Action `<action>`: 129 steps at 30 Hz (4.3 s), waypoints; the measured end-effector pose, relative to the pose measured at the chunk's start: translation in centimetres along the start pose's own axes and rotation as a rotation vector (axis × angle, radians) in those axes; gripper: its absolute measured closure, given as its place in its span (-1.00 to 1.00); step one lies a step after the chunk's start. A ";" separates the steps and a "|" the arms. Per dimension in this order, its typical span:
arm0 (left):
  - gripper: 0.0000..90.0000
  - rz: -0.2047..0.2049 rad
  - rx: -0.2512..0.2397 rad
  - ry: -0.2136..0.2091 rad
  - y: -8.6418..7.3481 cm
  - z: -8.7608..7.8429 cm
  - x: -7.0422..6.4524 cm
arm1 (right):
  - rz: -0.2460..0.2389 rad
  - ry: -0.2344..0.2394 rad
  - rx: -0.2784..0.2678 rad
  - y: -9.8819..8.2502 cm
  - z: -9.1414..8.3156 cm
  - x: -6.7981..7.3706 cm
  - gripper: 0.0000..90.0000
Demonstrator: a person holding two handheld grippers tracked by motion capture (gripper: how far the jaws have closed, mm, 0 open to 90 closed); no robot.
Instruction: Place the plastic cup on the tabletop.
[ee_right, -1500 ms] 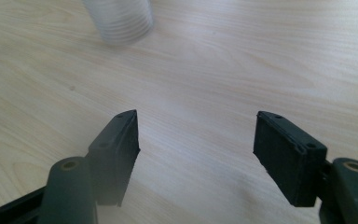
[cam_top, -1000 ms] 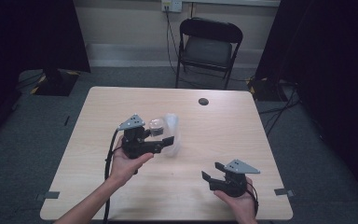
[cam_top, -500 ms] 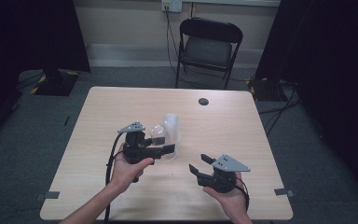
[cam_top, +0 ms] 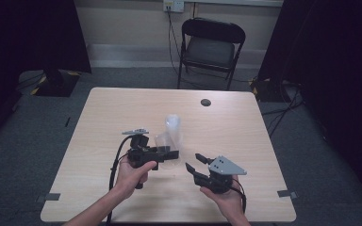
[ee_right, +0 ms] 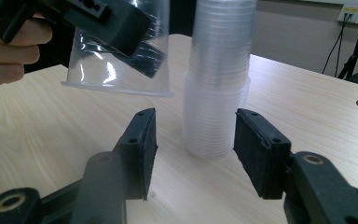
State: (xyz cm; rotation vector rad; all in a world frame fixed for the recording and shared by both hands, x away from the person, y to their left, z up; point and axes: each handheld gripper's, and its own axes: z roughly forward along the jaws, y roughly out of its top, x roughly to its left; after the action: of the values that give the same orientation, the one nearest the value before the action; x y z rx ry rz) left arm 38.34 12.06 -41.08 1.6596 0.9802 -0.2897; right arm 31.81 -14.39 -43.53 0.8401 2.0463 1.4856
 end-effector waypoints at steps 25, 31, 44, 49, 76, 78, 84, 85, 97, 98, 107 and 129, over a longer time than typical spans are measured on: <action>-0.14 -0.189 0.028 -0.136 -1.1 1.0 0.3 | -0.106 0.047 -0.111 -0.3 1.1 1.9 0.50; -0.15 -0.186 0.038 -0.173 -1.4 1.6 -0.3 | -0.112 0.024 -0.136 -0.3 1.3 1.8 0.52; -0.24 -0.157 0.057 -0.209 -1.9 2.2 -1.2 | -0.093 0.018 -0.192 -0.2 1.3 2.0 0.68; -0.34 -0.141 0.053 -0.211 -1.9 2.3 -1.2 | -0.084 0.008 -0.195 -0.1 1.1 1.8 0.79; -0.56 0.047 0.029 -0.150 -1.8 1.4 -1.3 | -0.017 -0.054 -0.174 0.4 -0.2 -0.4 0.95; -0.54 0.081 0.036 -0.128 -1.8 1.3 -1.5 | 0.003 -0.052 -0.159 0.5 -0.3 -0.6 0.95; -0.49 0.195 0.011 -0.056 -1.6 0.7 -2.0 | 0.018 -0.044 -0.133 0.9 -0.6 -1.0 0.96; -0.48 0.210 -0.001 -0.036 -1.5 0.4 -2.1 | 0.023 -0.045 -0.129 0.9 -0.7 -1.1 0.96; -0.41 0.385 0.044 0.146 -2.6 -1.1 -1.9 | 0.080 -0.002 -0.023 1.0 -0.8 -1.5 0.99; -0.39 0.386 0.050 0.160 -2.8 -1.1 -1.8 | 0.082 0.002 -0.011 1.0 -0.8 -1.5 0.99; -0.29 0.453 0.095 0.206 -3.6 -0.7 -1.6 | 0.170 0.061 0.086 0.8 -0.8 -2.1 1.00; -0.31 0.725 0.072 0.265 -5.3 0.2 -2.5 | 0.320 0.219 0.337 0.7 0.0 -3.2 1.00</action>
State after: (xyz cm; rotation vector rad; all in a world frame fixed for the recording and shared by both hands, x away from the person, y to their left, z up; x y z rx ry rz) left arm 33.00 10.87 -43.17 2.0331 0.4977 0.3925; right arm 34.17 -16.51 -42.78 1.2330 2.4618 1.4676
